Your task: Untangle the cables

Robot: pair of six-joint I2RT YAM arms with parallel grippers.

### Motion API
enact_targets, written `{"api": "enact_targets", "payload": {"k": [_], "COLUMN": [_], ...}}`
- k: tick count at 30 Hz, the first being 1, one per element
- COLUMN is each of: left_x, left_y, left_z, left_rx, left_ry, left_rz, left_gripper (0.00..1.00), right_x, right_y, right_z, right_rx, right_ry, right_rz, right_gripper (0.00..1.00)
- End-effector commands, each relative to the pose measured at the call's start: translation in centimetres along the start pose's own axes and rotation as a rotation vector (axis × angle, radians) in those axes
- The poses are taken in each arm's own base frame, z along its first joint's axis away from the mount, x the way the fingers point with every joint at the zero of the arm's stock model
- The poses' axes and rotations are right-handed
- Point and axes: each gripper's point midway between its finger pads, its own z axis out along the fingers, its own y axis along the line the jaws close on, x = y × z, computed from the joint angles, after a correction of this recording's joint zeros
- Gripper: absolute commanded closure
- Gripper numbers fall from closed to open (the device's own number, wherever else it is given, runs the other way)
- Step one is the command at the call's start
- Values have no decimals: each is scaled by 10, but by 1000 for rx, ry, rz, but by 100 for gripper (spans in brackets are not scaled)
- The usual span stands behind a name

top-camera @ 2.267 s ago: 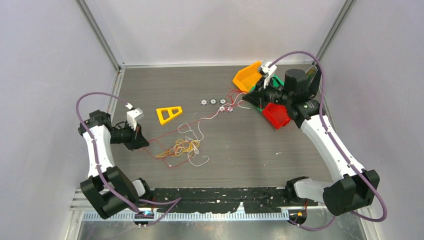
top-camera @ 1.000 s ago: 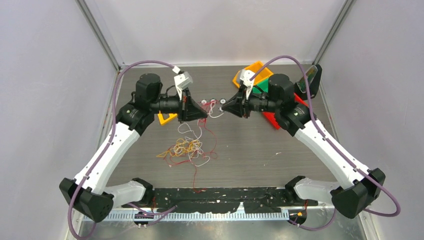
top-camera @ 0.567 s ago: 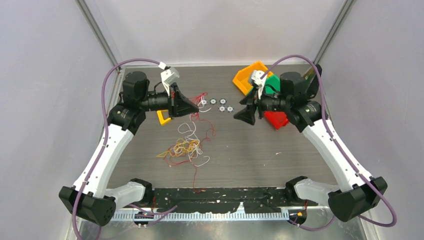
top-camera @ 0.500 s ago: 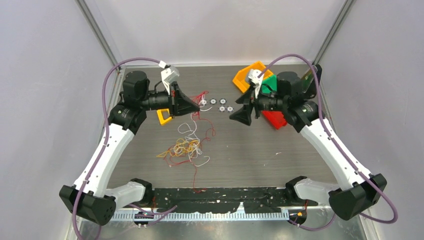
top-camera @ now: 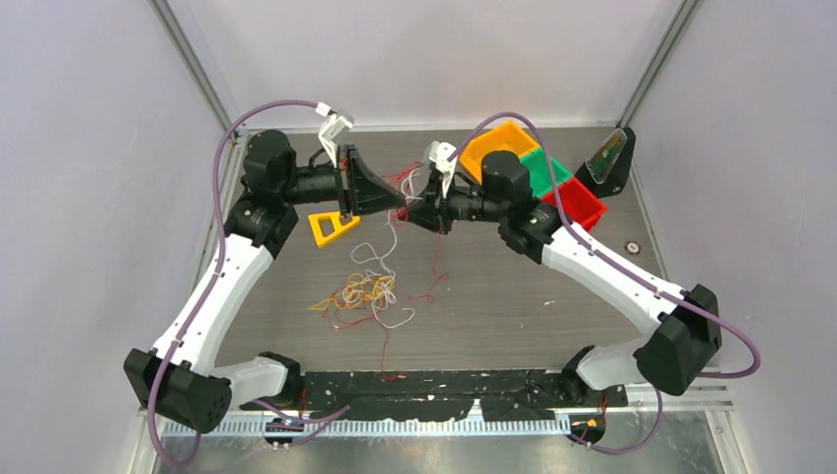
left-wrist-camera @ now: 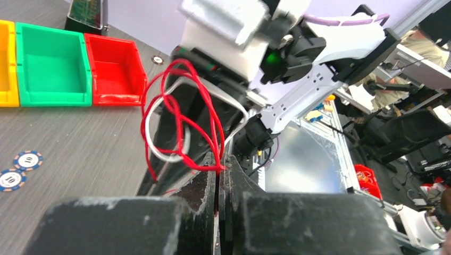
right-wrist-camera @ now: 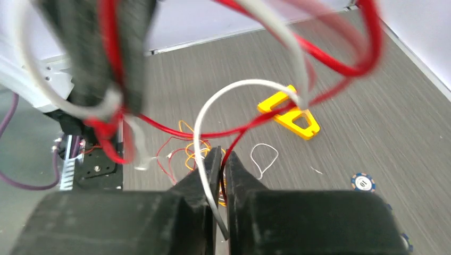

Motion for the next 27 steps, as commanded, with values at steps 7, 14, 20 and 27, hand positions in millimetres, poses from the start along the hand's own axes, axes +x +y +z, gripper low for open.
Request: {"api": "enact_targets", "payload": {"k": [7,14,20,27], "left_x": [-40,-56,-57,50], "left_y": [-18,-16,2,38], "left_z": [-62,-89,-113,-125], "left_rx": [-215,-370,-517,-517], "left_ry": [-57,-84,-40,217], "left_rz": [138,257,388,276], "left_gripper": [100,100,100,100], "right_x": [129,196,212,103], "right_y": [-54,-35,-39,-58], "right_z": [-80,-119,-137,-126], "right_rx": [276,267,293,395], "right_ry": [319,482,546,276], "right_rz": [72,74,80,14], "right_gripper": [95,95,95,95]}}
